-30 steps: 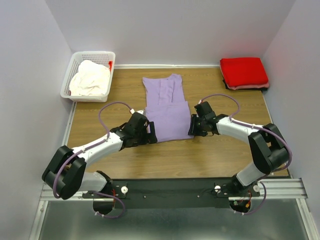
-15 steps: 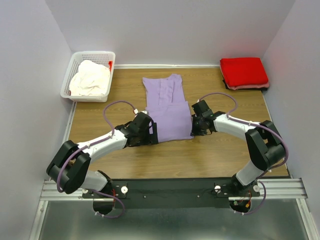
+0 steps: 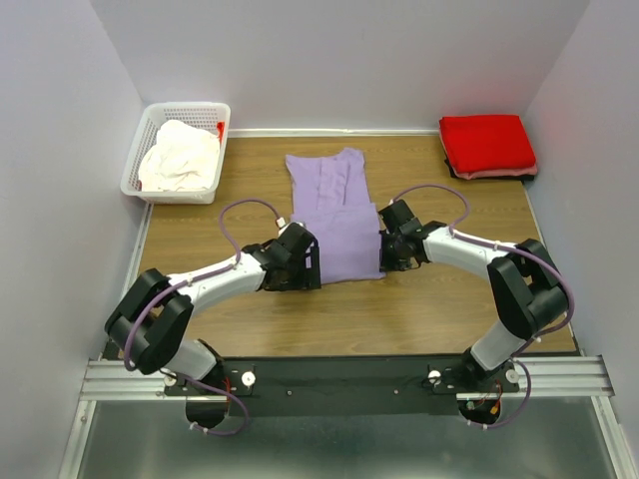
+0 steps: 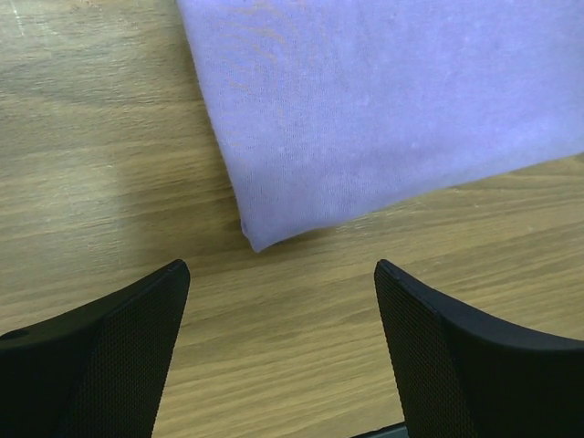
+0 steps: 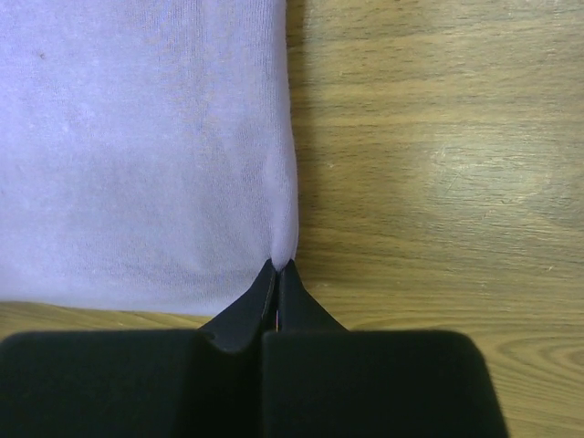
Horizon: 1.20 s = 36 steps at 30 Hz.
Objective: Fold and stack the t-shirts
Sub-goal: Fold the tshirt
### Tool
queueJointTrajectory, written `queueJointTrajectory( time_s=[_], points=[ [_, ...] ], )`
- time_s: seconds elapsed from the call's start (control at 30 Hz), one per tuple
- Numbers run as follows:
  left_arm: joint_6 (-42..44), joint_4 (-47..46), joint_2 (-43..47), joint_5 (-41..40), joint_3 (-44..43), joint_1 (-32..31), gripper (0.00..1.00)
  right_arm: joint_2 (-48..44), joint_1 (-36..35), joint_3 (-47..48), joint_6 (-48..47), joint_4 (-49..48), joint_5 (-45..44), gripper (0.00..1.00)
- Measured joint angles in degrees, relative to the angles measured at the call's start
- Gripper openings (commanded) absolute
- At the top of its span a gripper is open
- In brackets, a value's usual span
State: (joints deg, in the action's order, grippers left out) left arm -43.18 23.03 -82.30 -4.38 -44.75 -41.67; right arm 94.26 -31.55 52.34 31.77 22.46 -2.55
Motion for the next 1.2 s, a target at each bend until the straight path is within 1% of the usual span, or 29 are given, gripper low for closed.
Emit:
queueJointTrajectory(
  time_s=[0.13, 0.27, 0.33, 0.43, 0.53, 0.63, 0.67, 0.8, 0.83, 0.9, 0.93, 0.97, 1.0, 1.03, 1.2],
  points=[
    [-0.42, 1.62, -2.47, -1.95, -2.23, -0.46, 0.86, 0.35, -0.11, 0.39, -0.33, 0.33, 0.00, 0.01],
    [-1.03, 3.43, -4.20, -4.42, -4.33, -0.46, 0.81, 0.46, -0.35, 0.46, -0.39, 0.31, 0.00, 0.00],
    [-1.27, 3.85, -4.98, -5.53, -5.07, -0.46, 0.77, 0.46, -0.35, 0.44, -0.46, 0.28, 0.00, 0.00],
    [-1.42, 4.13, -6.62, -7.26, -5.73, -0.46, 0.76, 0.46, -0.39, 0.44, -0.70, 0.26, 0.00, 0.00],
    [-1.44, 4.46, -8.15, -7.87, -5.84, -0.46, 0.72, 0.48, -0.39, 0.44, -0.79, 0.24, 0.00, 0.01],
    [-1.42, 4.39, -8.44, -7.91, -6.08, -0.48, 0.71, 0.48, -0.39, 0.44, -0.81, 0.22, 0.02, 0.00],
    [-1.40, 4.37, -8.50, -7.91, -6.10, -0.48, 0.67, 0.48, -0.39, 0.44, -0.81, 0.22, 0.02, 0.00],
    [-1.03, 4.26, -9.01, -8.04, -6.25, -0.48, 0.58, 0.50, -0.39, 0.44, -0.81, 0.22, 0.02, 0.00],
    [-0.92, 4.17, -9.25, -8.07, -6.43, -0.52, 0.52, 0.52, -0.39, 0.44, -0.81, 0.20, 0.02, 0.00],
    [-0.68, 3.91, -9.70, -8.13, -6.73, -0.68, 0.45, 0.52, -0.39, 0.44, -0.81, 0.20, 0.02, 0.00],
    [-0.59, 3.74, -9.90, -8.13, -6.88, -0.74, 0.43, 0.52, -0.39, 0.44, -0.81, 0.17, 0.02, 0.01],
    [-0.52, 3.34, -10.16, -8.11, -6.99, -0.85, 0.38, 0.52, -0.39, 0.44, -0.79, 0.17, 0.04, 0.00],
    [-0.55, 3.15, -10.32, -8.11, -7.10, -0.98, 0.36, 0.52, -0.42, 0.44, -0.79, 0.17, 0.04, 0.00],
    [-0.48, 2.78, -10.40, -8.11, -7.10, -1.11, 0.28, 0.52, -0.42, 0.44, -0.79, 0.17, 0.04, 0.01],
    [-1.01, 1.44, -10.78, -7.76, -7.10, -1.68, 0.09, 0.52, -0.46, 0.44, -0.76, 0.15, 0.04, 0.00]
  ],
)
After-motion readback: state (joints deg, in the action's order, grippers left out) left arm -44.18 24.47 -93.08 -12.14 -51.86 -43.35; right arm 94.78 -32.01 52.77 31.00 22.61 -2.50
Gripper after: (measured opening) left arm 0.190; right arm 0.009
